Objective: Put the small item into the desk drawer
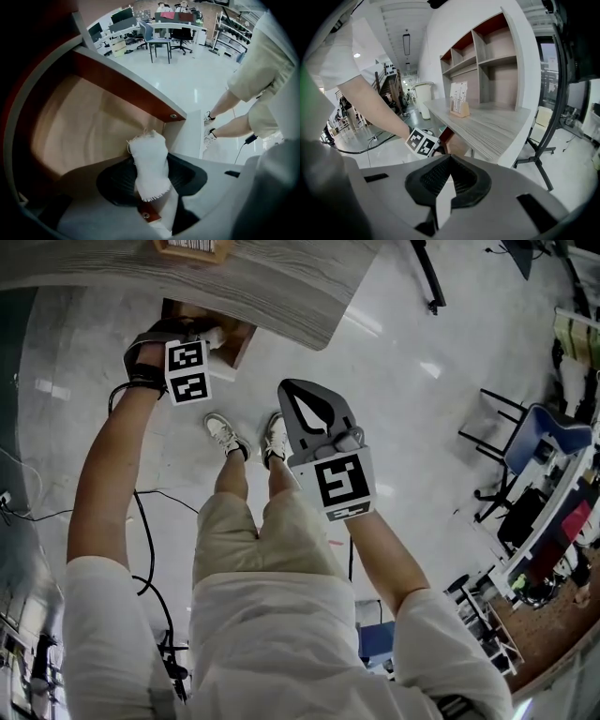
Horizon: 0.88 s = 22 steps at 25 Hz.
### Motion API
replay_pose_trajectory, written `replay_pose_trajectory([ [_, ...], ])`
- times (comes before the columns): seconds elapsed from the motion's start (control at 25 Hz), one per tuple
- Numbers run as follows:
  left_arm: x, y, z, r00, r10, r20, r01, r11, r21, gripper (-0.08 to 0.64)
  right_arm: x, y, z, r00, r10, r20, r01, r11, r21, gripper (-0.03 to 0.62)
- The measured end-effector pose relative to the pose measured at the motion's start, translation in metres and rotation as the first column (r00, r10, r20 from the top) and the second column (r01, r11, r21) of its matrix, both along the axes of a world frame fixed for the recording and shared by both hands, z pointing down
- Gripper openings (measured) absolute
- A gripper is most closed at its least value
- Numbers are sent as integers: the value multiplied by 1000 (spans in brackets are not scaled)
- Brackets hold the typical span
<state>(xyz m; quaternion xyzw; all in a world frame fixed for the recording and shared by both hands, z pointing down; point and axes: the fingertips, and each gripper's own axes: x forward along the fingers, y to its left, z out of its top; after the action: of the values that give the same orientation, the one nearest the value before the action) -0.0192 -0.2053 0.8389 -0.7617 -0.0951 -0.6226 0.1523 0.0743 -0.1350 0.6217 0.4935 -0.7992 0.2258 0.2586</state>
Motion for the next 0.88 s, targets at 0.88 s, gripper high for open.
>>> replay_pose_trajectory([
  [0.88,5,6,2,999,-6,51,8,999,-46,209,8,29,-1,1000,-10,-10,10,1000,-17,-2],
])
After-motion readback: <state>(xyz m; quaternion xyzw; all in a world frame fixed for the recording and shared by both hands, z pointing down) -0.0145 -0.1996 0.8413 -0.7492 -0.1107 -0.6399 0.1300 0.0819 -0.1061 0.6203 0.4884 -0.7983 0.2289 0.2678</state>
